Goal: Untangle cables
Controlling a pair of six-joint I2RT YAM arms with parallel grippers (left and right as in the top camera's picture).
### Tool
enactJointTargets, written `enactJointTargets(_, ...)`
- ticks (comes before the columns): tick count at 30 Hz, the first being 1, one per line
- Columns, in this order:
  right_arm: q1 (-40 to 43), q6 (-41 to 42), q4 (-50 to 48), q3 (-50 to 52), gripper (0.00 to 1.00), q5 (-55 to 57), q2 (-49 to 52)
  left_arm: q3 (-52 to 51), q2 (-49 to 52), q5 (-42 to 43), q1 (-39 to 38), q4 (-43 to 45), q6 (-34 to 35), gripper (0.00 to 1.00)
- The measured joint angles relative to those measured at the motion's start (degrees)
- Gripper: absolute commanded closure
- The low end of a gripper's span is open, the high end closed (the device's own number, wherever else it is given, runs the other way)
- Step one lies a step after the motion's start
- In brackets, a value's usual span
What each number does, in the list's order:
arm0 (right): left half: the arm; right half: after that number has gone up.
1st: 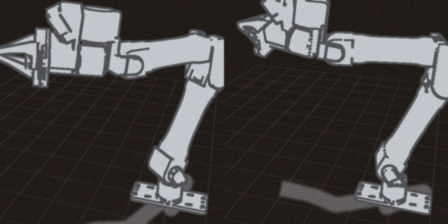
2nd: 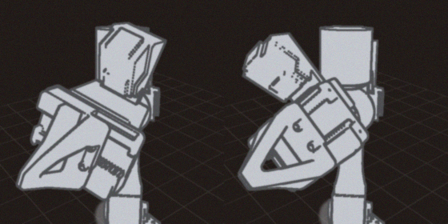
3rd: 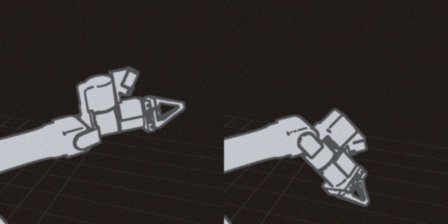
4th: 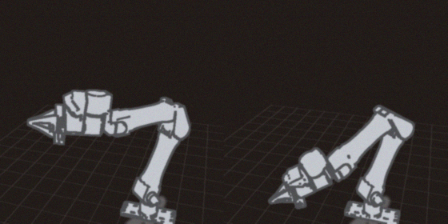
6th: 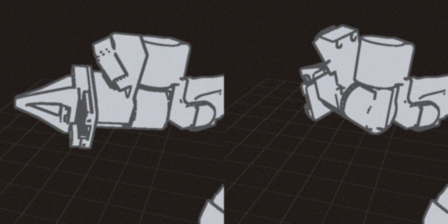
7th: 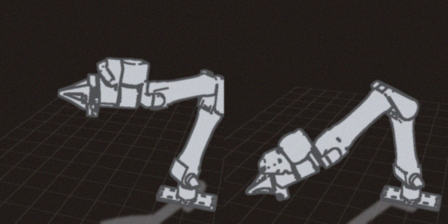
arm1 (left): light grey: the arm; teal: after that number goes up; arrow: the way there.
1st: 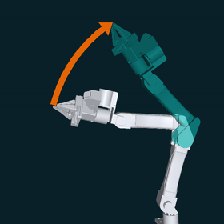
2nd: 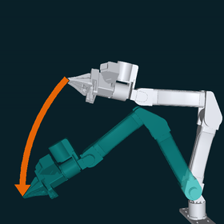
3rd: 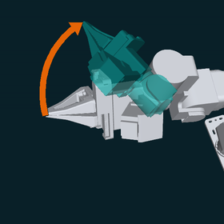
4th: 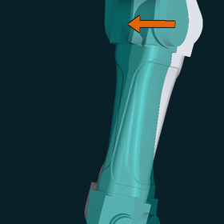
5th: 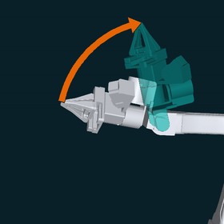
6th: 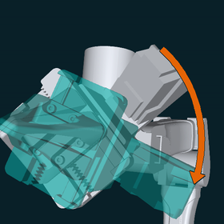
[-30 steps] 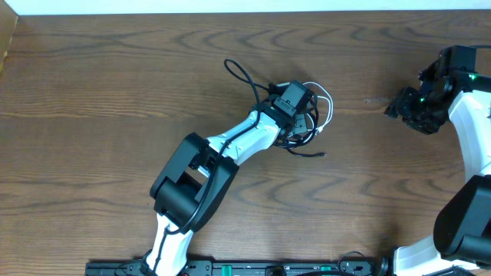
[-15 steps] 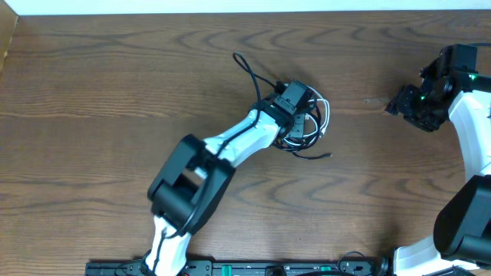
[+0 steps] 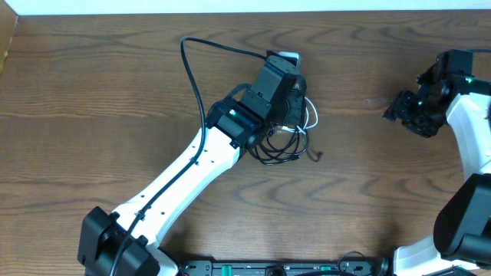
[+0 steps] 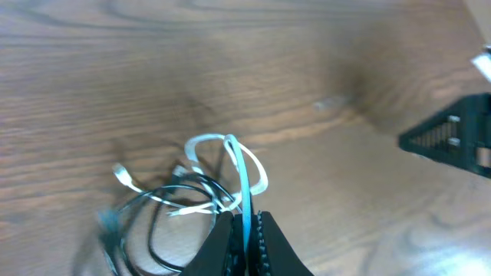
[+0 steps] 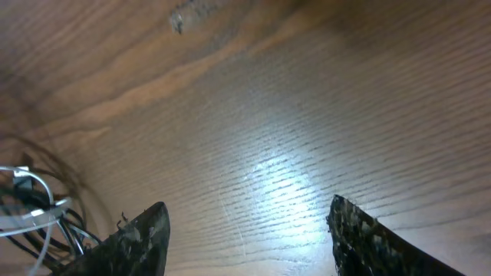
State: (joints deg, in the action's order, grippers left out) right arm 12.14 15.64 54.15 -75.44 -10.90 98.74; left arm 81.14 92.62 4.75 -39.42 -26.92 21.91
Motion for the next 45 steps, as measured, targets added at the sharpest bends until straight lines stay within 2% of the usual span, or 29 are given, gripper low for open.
enactJointTargets(9, -1.4, -1.2, -0.1, 1.0, 0.39, -4.3, 0.0, 0.0, 0.0, 4.6, 0.5, 1.6, -1.2, 0.93)
enactJointTargets(16, -3.3, -5.8, -3.1, 1.0, 0.41, -15.6, 0.0, -0.1, -5.3, 12.4, 6.5, 9.1, -1.4, 0.93)
enactJointTargets(20, -4.5, -7.1, -5.8, 1.0, 0.35, -19.8, -0.2, -0.1, -10.2, 18.0, 9.7, 12.5, -1.5, 0.93)
enactJointTargets(23, -5.7, -7.8, -7.2, 1.3, 0.27, -21.7, -2.7, -0.1, -10.9, 22.2, 12.2, 15.2, -1.1, 0.93)
enactJointTargets(26, -7.0, -9.0, -7.8, 1.3, 0.25, -23.7, -6.0, -0.2, -10.9, 25.2, 15.4, 18.6, 0.3, 0.93)
enactJointTargets(31, -11.4, -10.2, -9.7, 1.3, 0.24, -27.9, -7.9, -0.2, -11.1, 31.7, 20.2, 30.0, 7.4, 0.93)
enactJointTargets(35, -15.7, -10.4, -13.2, 1.4, 0.2, -28.8, -7.8, -0.2, -11.3, 35.3, 22.8, 40.0, 16.2, 0.93)
enactJointTargets(40, -21.3, -10.7, -18.3, 1.4, 0.18, -29.6, -7.8, -0.2, -11.5, 37.5, 23.4, 50.4, 25.6, 0.93)
enactJointTargets(41, -22.2, -10.7, -19.3, 1.4, 0.12, -29.8, -7.8, -0.2, -11.5, 37.6, 23.4, 53.4, 27.2, 0.92)
enactJointTargets(42, -22.7, -10.7, -19.9, 1.4, 0.11, -29.8, -7.8, -0.2, -11.6, 37.8, 23.5, 55.6, 28.5, 0.93)
enactJointTargets(45, -22.9, -13.2, -20.4, 1.4, 0.11, -30.3, -7.8, -0.2, -11.7, 37.7, 24.0, 58.8, 31.8, 0.93)
